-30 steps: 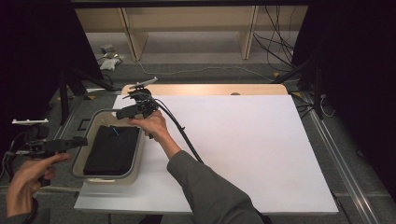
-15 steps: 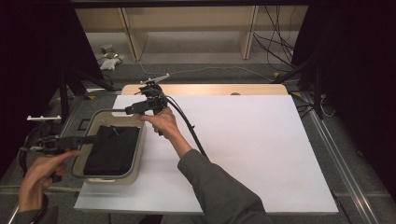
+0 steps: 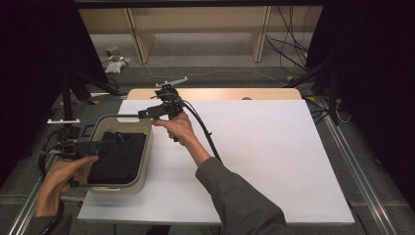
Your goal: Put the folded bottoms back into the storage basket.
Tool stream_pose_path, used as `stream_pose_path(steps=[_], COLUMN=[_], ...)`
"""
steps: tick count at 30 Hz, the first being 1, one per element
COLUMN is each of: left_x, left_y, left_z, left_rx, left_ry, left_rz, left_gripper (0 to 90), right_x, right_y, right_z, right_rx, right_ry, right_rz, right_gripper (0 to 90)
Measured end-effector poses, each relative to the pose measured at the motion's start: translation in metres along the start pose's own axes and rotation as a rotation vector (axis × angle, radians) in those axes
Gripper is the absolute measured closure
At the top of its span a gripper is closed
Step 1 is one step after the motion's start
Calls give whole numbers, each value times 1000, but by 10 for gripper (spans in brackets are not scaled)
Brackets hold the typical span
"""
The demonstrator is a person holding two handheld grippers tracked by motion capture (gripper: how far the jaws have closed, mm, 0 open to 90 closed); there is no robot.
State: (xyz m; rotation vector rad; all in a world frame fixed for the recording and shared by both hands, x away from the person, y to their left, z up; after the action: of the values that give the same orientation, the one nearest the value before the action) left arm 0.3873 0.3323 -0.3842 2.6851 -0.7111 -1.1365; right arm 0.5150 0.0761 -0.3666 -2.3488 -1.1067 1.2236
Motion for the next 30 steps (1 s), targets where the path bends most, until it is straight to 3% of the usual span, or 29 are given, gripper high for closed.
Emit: stream_pose_path(steps=[5, 17, 30], left_x=[5, 12, 24], left_y=[4, 15, 36], left_z=[0, -4, -7], left_rx=[14, 54, 107], left_ry=[1, 54, 102], left_rz=[-2, 3, 50], left_gripper=[183, 183, 181], right_x=[-7, -22, -45], right_y=[4, 13, 32], right_z=[-1, 1, 10], right_rx=[4, 2, -6], right_ry=[16, 53, 84], right_rz=[-2, -7, -22], right_gripper=[70, 70, 72])
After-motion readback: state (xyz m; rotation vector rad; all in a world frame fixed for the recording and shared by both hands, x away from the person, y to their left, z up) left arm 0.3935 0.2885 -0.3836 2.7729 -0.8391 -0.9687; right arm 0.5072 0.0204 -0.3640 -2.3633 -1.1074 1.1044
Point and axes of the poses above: each handheld gripper's, and its own axes: x roughly forward along the jaws, z roughly out of its underside, y roughly to its right, the point moved 1 cm from there along x, roughly forward along the jaws, and after that the axes turned 11 degrees about x, right-handed, at the moved point
